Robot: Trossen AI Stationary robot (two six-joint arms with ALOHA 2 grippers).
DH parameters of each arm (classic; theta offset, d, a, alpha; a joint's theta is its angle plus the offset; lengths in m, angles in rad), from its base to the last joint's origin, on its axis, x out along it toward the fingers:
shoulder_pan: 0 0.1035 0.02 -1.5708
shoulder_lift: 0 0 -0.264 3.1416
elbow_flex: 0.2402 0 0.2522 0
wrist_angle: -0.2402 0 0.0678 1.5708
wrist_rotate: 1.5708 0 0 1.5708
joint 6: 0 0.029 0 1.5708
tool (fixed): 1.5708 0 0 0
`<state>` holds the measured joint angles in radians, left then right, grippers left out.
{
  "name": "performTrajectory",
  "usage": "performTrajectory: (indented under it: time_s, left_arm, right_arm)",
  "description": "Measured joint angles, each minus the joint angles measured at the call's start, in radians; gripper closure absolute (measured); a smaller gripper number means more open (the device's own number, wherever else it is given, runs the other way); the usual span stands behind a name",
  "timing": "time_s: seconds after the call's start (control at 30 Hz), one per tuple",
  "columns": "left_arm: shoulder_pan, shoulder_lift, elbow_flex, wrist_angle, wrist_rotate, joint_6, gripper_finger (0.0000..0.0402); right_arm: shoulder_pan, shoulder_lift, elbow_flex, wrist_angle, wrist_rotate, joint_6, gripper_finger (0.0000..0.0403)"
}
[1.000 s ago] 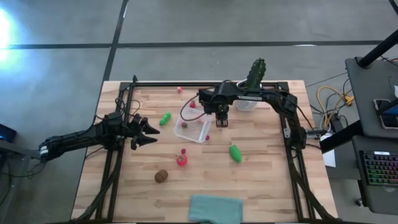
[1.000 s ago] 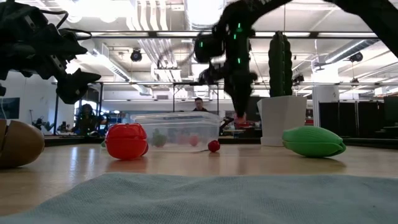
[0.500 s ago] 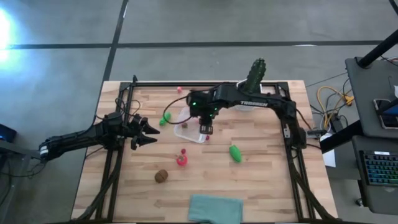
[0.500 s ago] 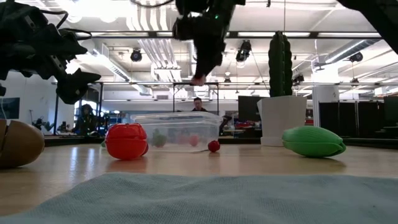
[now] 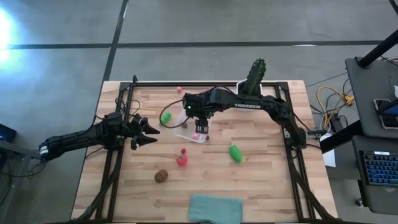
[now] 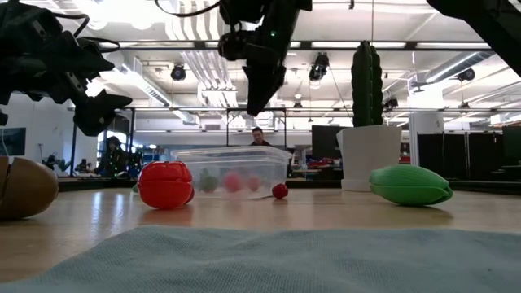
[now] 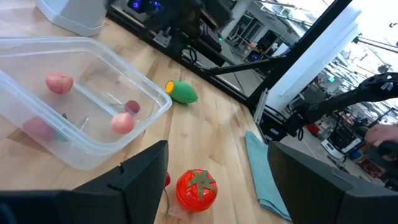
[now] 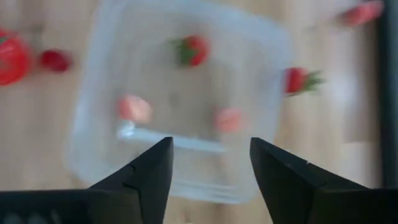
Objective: Pick and placing Produce into tupperware
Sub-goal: Put the pink peach into the transparent bin
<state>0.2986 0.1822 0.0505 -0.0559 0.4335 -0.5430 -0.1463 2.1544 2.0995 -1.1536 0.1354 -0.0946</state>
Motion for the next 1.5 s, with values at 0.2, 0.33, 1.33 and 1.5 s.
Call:
performTrajectory:
  time_s: [0.2,0.33,1.33,1.5]
  left_arm:
    - [0.000,0.000,0.000,0.002,0.000,0.000,0.0141]
    - [0.000,0.000,-0.001,0.003,0.000,0.000,0.0141]
    - [0.000,0.001,-0.001,0.005,0.000,0.000,0.0141]
    - [0.000,-0.001,-0.001,0.006,0.000,0.000,0.0141]
  right_arm:
    - [-0.151,0.018,0.070,0.012,-0.216,0.360,0.0196]
    - [-0.251,0.048,0.068,0.051,-0.321,0.558,0.0202]
    - [-0.229,0.085,0.170,0.209,-0.561,0.531,0.0202]
    - [-0.136,-0.040,0.171,0.181,-0.424,0.470,0.0202]
